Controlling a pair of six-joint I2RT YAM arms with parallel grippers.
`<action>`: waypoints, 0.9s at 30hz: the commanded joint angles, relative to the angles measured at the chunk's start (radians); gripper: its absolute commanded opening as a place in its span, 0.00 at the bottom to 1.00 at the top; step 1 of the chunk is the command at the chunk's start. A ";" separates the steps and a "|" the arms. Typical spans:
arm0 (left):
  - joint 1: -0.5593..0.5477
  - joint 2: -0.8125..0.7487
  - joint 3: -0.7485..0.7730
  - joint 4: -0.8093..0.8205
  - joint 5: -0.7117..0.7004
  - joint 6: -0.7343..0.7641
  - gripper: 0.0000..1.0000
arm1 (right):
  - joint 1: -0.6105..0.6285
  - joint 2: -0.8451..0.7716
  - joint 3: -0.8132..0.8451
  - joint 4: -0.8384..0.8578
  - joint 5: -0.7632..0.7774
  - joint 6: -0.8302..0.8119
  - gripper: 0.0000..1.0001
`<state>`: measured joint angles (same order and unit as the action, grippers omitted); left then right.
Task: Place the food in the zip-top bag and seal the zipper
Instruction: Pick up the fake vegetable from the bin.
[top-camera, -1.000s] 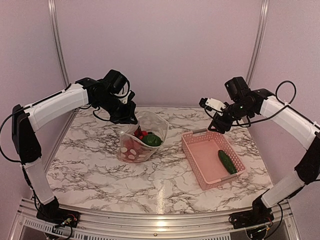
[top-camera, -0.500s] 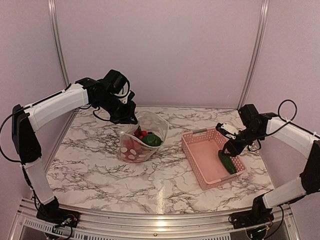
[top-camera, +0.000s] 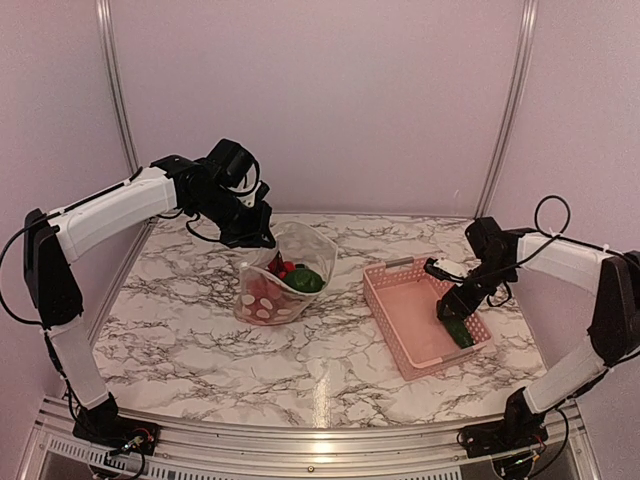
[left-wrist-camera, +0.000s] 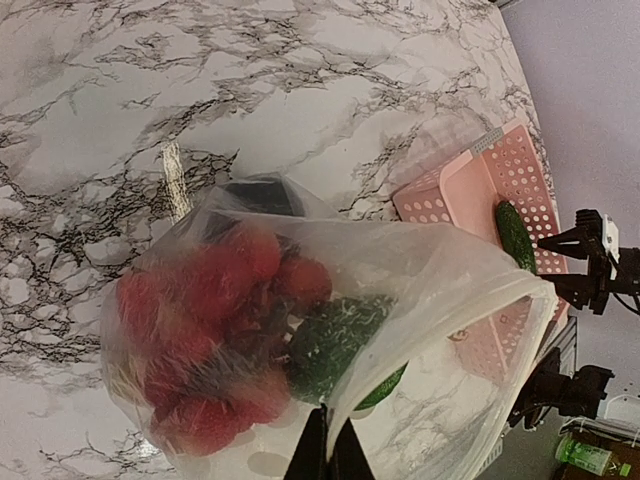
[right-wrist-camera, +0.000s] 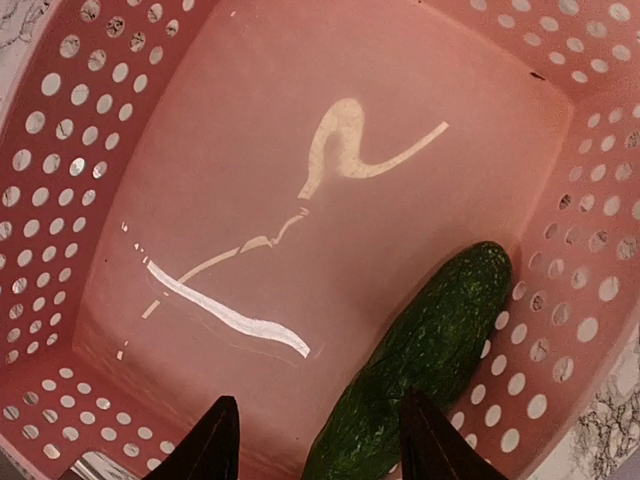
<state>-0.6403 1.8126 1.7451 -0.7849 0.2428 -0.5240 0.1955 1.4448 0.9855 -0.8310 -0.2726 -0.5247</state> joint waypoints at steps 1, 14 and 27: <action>0.008 -0.002 -0.023 0.007 -0.007 0.001 0.00 | -0.011 0.036 -0.003 0.009 -0.011 -0.021 0.53; 0.008 0.011 -0.016 0.020 -0.029 -0.010 0.00 | -0.011 0.087 -0.030 0.091 0.135 0.040 0.60; 0.008 -0.064 -0.082 0.093 -0.112 -0.014 0.00 | -0.011 0.148 -0.038 0.112 0.118 0.027 0.58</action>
<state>-0.6403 1.7916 1.6844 -0.7200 0.1631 -0.5354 0.1921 1.5448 0.9588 -0.7258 -0.1677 -0.5003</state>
